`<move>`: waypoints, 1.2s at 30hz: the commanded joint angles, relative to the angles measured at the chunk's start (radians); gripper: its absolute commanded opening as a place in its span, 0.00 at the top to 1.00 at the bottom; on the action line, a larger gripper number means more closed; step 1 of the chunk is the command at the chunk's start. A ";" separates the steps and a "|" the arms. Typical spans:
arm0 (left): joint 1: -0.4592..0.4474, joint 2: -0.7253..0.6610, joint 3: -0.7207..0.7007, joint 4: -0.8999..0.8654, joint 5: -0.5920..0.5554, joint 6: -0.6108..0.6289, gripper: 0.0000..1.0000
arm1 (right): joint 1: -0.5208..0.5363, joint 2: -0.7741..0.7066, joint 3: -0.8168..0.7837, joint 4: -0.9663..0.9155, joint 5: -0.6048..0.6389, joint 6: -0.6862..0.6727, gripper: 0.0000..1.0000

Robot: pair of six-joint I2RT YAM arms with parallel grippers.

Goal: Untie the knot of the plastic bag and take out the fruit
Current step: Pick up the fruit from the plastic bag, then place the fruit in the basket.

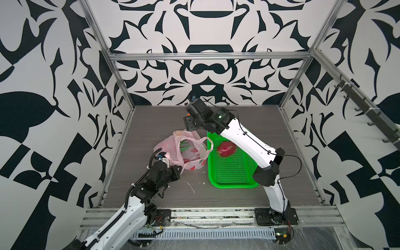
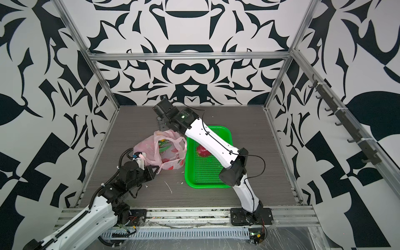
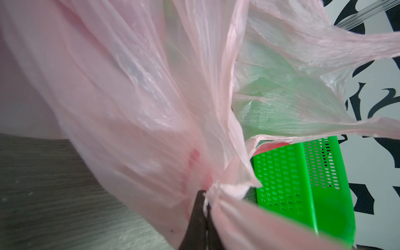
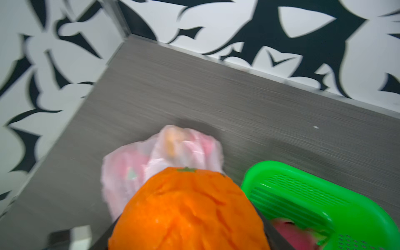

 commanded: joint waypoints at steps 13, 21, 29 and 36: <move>-0.003 -0.024 0.036 -0.016 -0.016 0.030 1.00 | -0.196 -0.260 -0.424 0.203 0.055 0.039 0.43; -0.003 -0.048 0.036 -0.037 -0.026 0.034 1.00 | -0.254 -0.259 -0.594 0.249 -0.013 0.085 0.43; -0.003 -0.070 0.039 -0.062 -0.035 0.037 1.00 | -0.266 -0.183 -0.659 0.255 -0.078 0.094 0.43; -0.003 -0.086 0.044 -0.079 -0.041 0.037 1.00 | -0.267 -0.087 -0.648 0.235 -0.124 0.065 0.43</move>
